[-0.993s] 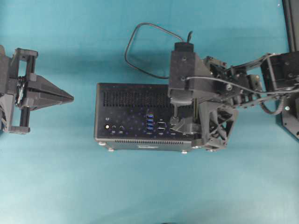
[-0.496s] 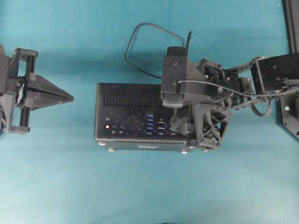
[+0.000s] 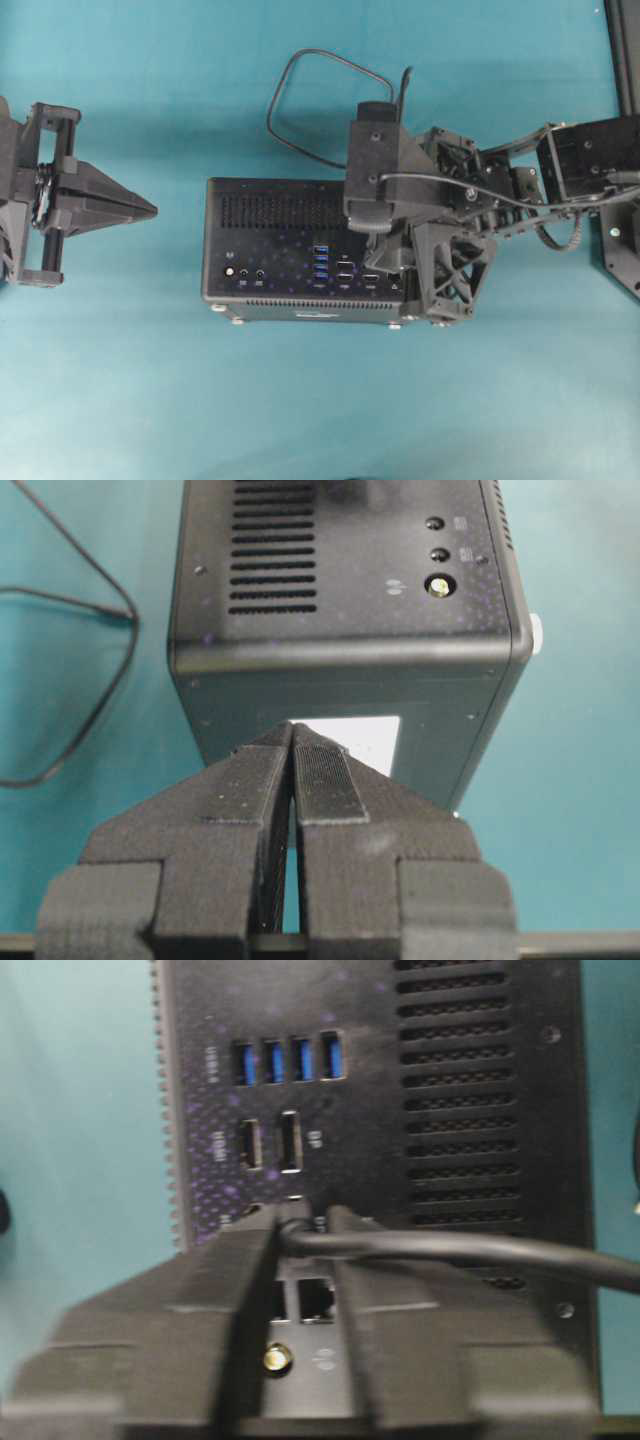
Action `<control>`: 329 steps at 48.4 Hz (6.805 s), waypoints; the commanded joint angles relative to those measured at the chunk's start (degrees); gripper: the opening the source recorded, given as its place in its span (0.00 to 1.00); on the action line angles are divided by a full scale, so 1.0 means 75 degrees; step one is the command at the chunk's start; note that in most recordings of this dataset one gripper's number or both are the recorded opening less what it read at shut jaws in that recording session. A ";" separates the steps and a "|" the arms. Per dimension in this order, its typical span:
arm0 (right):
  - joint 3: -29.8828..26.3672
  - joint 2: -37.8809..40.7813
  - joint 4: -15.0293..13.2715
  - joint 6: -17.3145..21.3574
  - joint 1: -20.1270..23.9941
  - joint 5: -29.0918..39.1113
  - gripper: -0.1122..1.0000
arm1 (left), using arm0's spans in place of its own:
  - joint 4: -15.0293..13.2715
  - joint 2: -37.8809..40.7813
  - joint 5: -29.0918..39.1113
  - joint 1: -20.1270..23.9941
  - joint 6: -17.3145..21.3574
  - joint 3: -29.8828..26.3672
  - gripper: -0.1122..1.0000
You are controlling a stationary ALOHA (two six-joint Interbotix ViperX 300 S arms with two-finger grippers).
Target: Insert the USB into the PC box with both arms.
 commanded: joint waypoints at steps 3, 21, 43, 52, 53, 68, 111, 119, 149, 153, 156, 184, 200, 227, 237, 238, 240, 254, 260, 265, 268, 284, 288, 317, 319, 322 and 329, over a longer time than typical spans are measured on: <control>-0.0129 -0.0105 -0.0023 0.0035 -0.0023 -0.0012 0.25 | 0.0012 -0.0035 -0.0059 0.0000 -0.0012 -0.0199 0.11; -0.0527 -0.0129 -0.0352 0.0047 0.0000 0.0000 0.20 | 0.0023 -0.0105 -0.0047 0.0000 -0.0012 -0.0199 0.11; -0.0762 0.0117 -0.1066 0.0047 0.0000 -0.0504 0.20 | 0.0023 -0.0117 -0.0059 0.0012 -0.0023 -0.0211 0.11; -0.0762 0.0281 -0.1125 0.0035 -0.0047 -0.0691 0.20 | 0.0023 -0.0117 -0.0059 0.0000 -0.0023 -0.0199 0.11; -0.0762 0.0293 -0.1125 0.0035 -0.0047 -0.0691 0.20 | 0.0012 -0.0117 -0.0059 0.0000 -0.0023 -0.0211 0.11; -0.0879 0.0527 -0.1230 0.0023 -0.0047 -0.0656 0.20 | 0.0023 -0.0117 -0.0059 0.0012 -0.0023 -0.0199 0.11; -0.1348 0.0949 -0.1230 -0.0141 0.0059 0.0211 0.20 | 0.0023 -0.0117 -0.0059 0.0012 -0.0023 -0.0188 0.11; -0.1359 0.0973 -0.1219 -0.0141 0.0117 0.0223 0.20 | 0.0023 -0.0117 -0.0047 0.0000 -0.0023 -0.0176 0.11; -0.1359 0.1090 -0.1195 -0.0117 0.0246 0.0469 0.20 | 0.0023 -0.0117 -0.0047 0.0000 -0.0023 -0.0176 0.11; -0.1359 0.1090 -0.1195 -0.0117 0.0270 0.0480 0.20 | 0.0012 -0.0105 -0.0047 0.0000 -0.0023 -0.0176 0.11; -0.1359 0.1090 -0.1195 -0.0117 0.0270 0.0480 0.20 | 0.0023 -0.0105 -0.0047 0.0000 -0.0023 -0.0176 0.11; -0.1348 0.1113 -0.1219 -0.0105 0.0187 0.0457 0.20 | 0.0023 -0.0117 -0.0047 0.0000 -0.0023 -0.0188 0.11; -0.1324 0.1137 -0.1195 -0.0105 0.0152 0.0445 0.20 | 0.0023 -0.0117 -0.0047 0.0000 -0.0035 -0.0188 0.11; -0.1301 0.1137 -0.1066 0.0012 0.0492 0.0211 0.22 | 0.0012 -0.0082 -0.0047 0.0000 -0.0035 -0.0199 0.11; -0.1313 0.1137 -0.1066 0.0023 0.0504 0.0234 0.36 | 0.0023 -0.0082 -0.0047 0.0000 -0.0035 -0.0199 0.11; -0.1313 0.1137 -0.1066 0.0023 0.0504 0.0234 0.38 | 0.0023 -0.0082 -0.0047 0.0000 -0.0035 -0.0199 0.11; -0.1313 0.1137 -0.1078 0.0023 0.0504 0.0234 0.42 | 0.0012 -0.0082 -0.0047 0.0000 -0.0035 -0.0199 0.11; -0.1359 0.1090 -0.1242 0.0023 0.0504 0.0398 0.58 | 0.0012 -0.0082 -0.0047 0.0000 -0.0047 -0.0199 0.11; -0.1359 0.1008 -0.1395 0.0023 0.0504 0.0457 0.58 | 0.0012 -0.0070 -0.0047 0.0000 -0.0047 -0.0199 0.11; -0.1359 0.0914 -0.1535 0.0035 0.0504 0.0457 0.58 | 0.0012 -0.0082 -0.0047 0.0000 -0.0047 -0.0199 0.11; -0.1359 0.0844 -0.1629 0.0047 0.0504 0.0445 0.58 | 0.0023 -0.0082 -0.0047 0.0000 -0.0047 -0.0199 0.11; -0.1324 0.0750 -0.2039 0.0047 0.0469 0.0316 0.58 | 0.0023 -0.0082 -0.0047 0.0000 -0.0047 -0.0199 0.11; -0.1313 0.0738 -0.2074 0.0047 0.0457 0.0152 0.58 | 0.0023 -0.0082 -0.0047 -0.0012 -0.0047 -0.0199 0.11; -0.0680 0.0492 -0.2355 0.0809 0.0422 -0.0891 0.55 | 0.0012 -0.0070 -0.0059 0.0000 -0.0047 -0.0199 0.11; -0.0562 0.0445 -0.2355 0.0879 0.0410 -0.1055 0.53 | 0.0012 -0.0070 -0.0047 0.0000 -0.0047 -0.0199 0.11; -0.0375 0.0398 -0.2355 0.1008 0.0398 -0.1348 0.50 | 0.0012 -0.0082 -0.0047 0.0000 -0.0047 -0.0199 0.11; 0.0012 0.0199 -0.2367 0.1184 0.0398 -0.2074 0.36 | 0.0012 -0.0082 -0.0047 -0.0012 -0.0059 -0.0199 0.11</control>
